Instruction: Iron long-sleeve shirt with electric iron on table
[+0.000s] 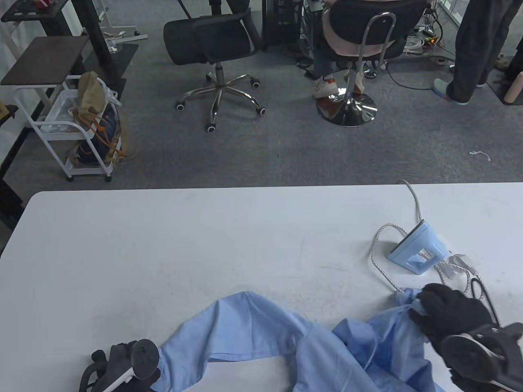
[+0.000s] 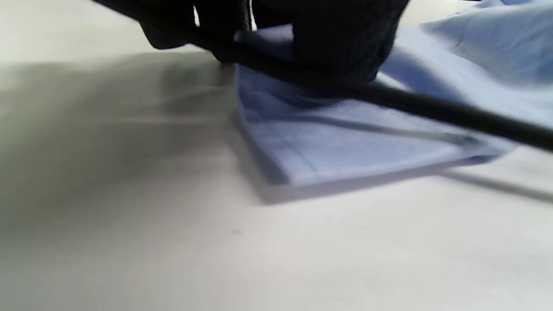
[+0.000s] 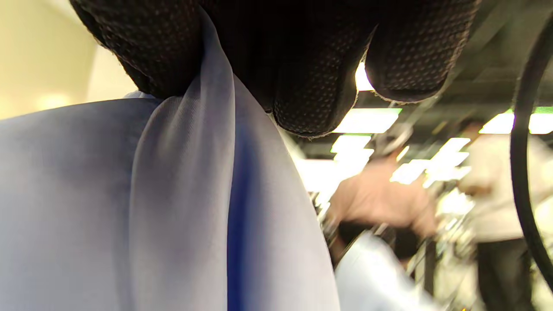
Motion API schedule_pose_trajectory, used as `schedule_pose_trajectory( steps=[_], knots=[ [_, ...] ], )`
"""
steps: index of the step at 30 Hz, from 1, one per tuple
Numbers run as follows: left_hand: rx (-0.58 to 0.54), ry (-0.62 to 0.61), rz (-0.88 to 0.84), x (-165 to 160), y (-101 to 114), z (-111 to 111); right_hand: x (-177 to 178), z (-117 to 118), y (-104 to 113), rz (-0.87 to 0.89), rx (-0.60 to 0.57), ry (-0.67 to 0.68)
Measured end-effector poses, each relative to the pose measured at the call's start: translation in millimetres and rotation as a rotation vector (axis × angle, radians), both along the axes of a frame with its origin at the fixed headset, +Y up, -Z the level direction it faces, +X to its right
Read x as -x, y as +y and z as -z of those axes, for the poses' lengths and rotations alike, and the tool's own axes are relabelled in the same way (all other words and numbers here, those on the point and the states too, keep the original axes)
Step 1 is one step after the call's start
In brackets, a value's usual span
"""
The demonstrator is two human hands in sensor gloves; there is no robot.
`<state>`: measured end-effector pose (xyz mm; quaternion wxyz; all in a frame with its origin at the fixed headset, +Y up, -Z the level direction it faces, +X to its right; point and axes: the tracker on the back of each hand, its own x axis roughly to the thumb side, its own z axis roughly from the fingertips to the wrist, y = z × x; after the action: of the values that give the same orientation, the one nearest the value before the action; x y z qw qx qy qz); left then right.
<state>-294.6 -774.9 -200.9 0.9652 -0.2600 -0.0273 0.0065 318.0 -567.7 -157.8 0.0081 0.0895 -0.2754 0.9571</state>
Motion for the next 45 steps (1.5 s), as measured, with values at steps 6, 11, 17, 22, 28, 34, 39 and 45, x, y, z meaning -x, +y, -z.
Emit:
schedule_pose_trajectory(
  steps=[6, 11, 17, 22, 28, 34, 39, 45],
  knots=[
    [-0.022, -0.139, 0.100, -41, 1, 10, -103, -3, 21, -0.061, -0.189, -0.464],
    [-0.024, -0.175, 0.151, -64, 1, 22, -198, 32, -36, -0.159, 0.143, -0.835],
    [0.045, -0.067, 0.048, -46, 12, 28, -163, 13, -31, -0.091, -0.008, -0.618],
    [0.019, -0.013, -0.131, -46, 25, 34, -47, 22, -25, -0.163, 0.022, -0.166],
    [0.023, -0.154, -0.040, -71, 16, 25, 103, 47, -139, -0.314, 0.650, 0.287],
    [-0.065, -0.312, -0.128, -86, 20, 2, 134, 71, -208, -0.598, 0.990, 0.179],
    [0.045, -0.273, -0.162, -94, 12, 11, 97, 117, -219, -0.508, 0.912, 0.081],
    [0.018, -0.285, -0.148, -108, 4, 26, 98, 73, -171, -0.298, 0.693, 0.366]
  ],
)
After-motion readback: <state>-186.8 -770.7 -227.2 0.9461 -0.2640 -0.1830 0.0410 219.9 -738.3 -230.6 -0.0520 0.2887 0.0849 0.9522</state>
